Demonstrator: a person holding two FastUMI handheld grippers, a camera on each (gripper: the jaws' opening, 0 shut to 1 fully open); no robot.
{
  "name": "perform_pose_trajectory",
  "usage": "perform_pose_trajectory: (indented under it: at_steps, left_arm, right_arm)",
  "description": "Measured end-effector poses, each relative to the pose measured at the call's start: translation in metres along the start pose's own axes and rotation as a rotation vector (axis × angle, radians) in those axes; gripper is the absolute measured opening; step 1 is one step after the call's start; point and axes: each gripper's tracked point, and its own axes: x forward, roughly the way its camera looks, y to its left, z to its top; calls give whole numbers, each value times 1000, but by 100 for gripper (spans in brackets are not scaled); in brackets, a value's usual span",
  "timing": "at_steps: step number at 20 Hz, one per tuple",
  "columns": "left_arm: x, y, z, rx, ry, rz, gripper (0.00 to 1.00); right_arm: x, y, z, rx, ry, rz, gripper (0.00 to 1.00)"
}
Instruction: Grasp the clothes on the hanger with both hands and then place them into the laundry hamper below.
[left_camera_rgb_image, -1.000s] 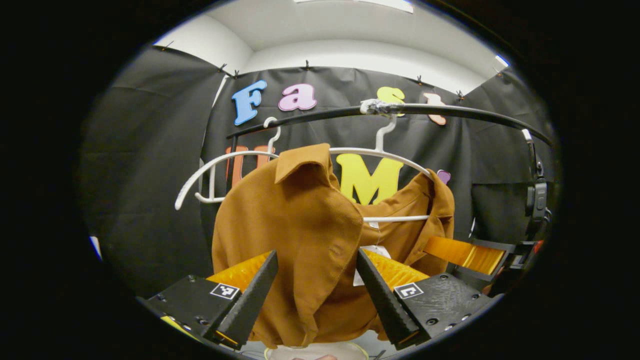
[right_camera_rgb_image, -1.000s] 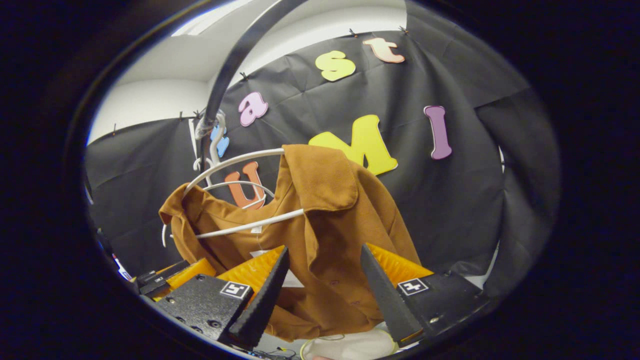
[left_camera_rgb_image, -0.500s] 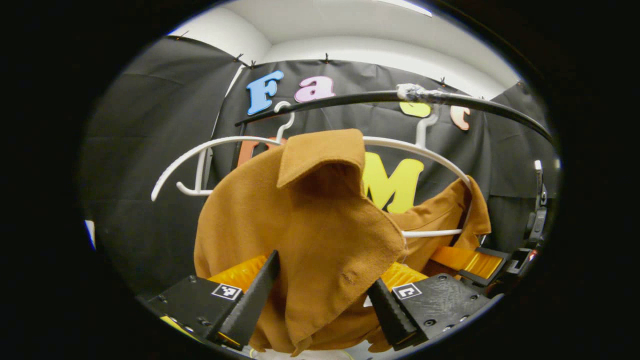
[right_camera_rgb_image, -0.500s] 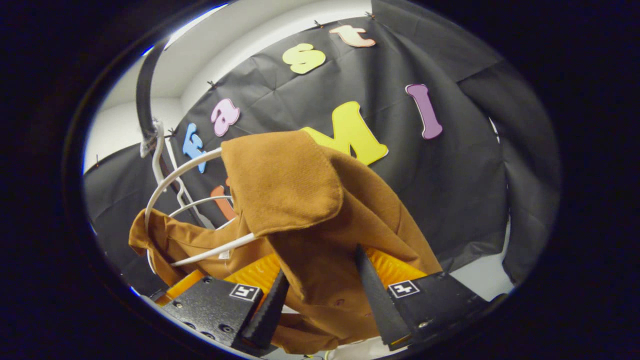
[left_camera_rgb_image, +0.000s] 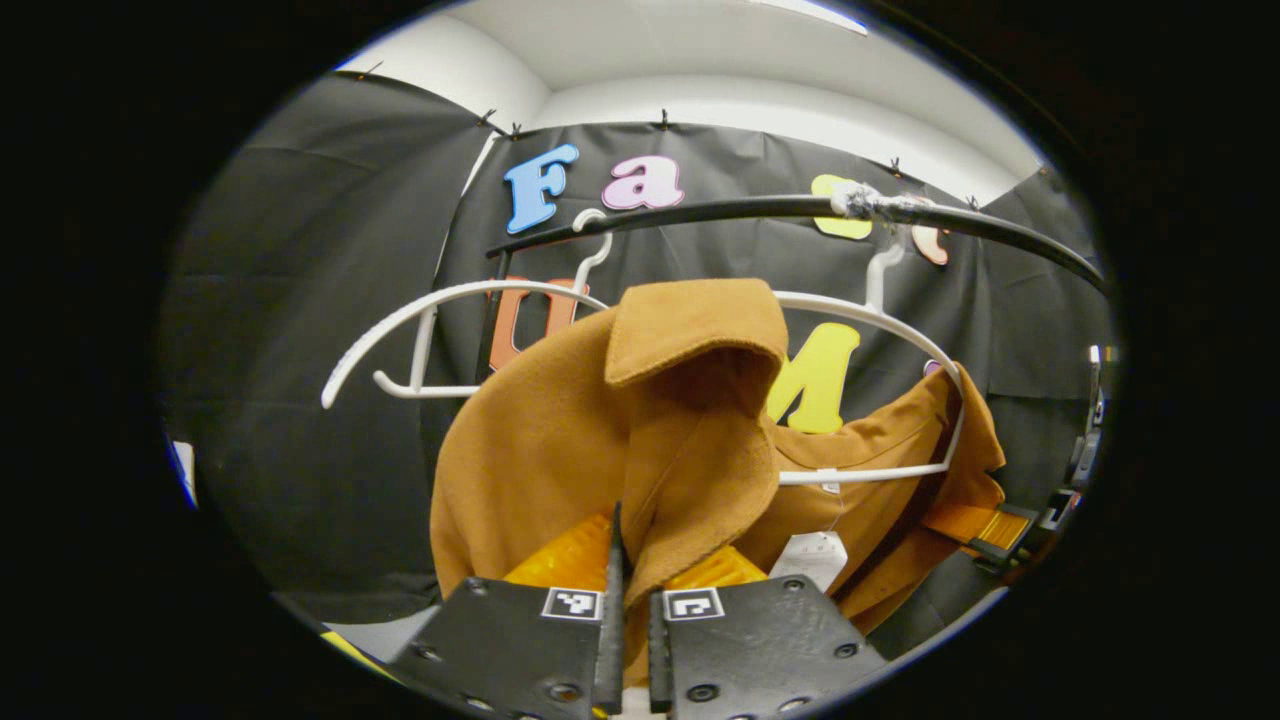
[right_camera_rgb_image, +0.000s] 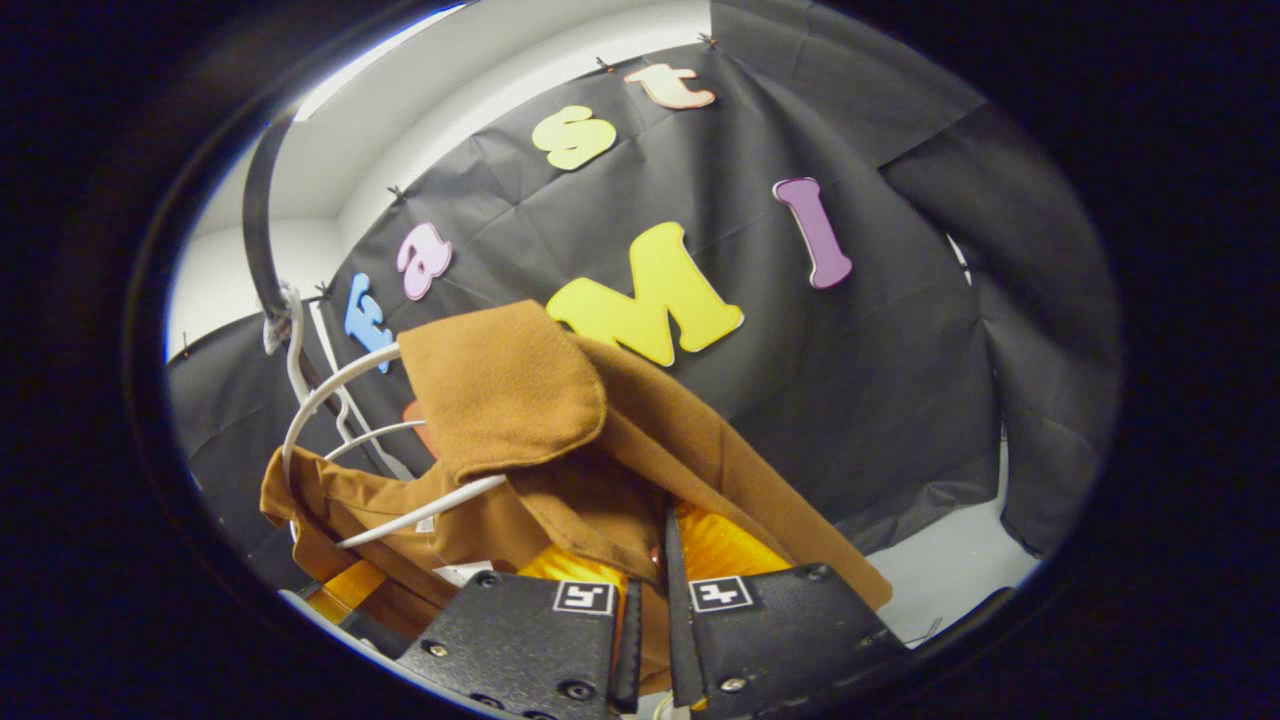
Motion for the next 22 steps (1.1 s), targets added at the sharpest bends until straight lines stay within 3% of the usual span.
perform_pose_trajectory:
  at_steps: [1, 3, 4, 5, 6, 11, 18, 22]
  left_arm:
    - [-4, 1, 3, 11, -4, -4, 0]
    - [-16, 2, 14, 35, -28, -29, 2]
    - [-18, 7, 22, 38, -40, -27, 8]
    - [-22, 12, 29, 33, -54, -21, 2]
    - [-24, 19, 38, 25, -66, -12, 2]
    - [-28, 37, 70, -28, -100, -3, 2]
    - [-24, 56, 73, -90, -89, 15, 2]
    - [-13, 76, 79, -79, -62, 23, 2]
  right_arm:
    - [-4, -3, 7, 9, -14, -1, 11]
    - [-9, -11, 21, 34, -34, -20, 8]
    - [-12, -15, 30, 59, -52, -35, 8]
    - [-13, -17, 34, 76, -62, -44, 8]
    - [-14, -18, 38, 90, -67, -47, 8]
    - [-22, -17, 55, 169, -91, 4, 7]
    - [-16, -14, 81, 250, -84, 95, 7]
    - [1, -20, 86, 280, -70, 101, 7]
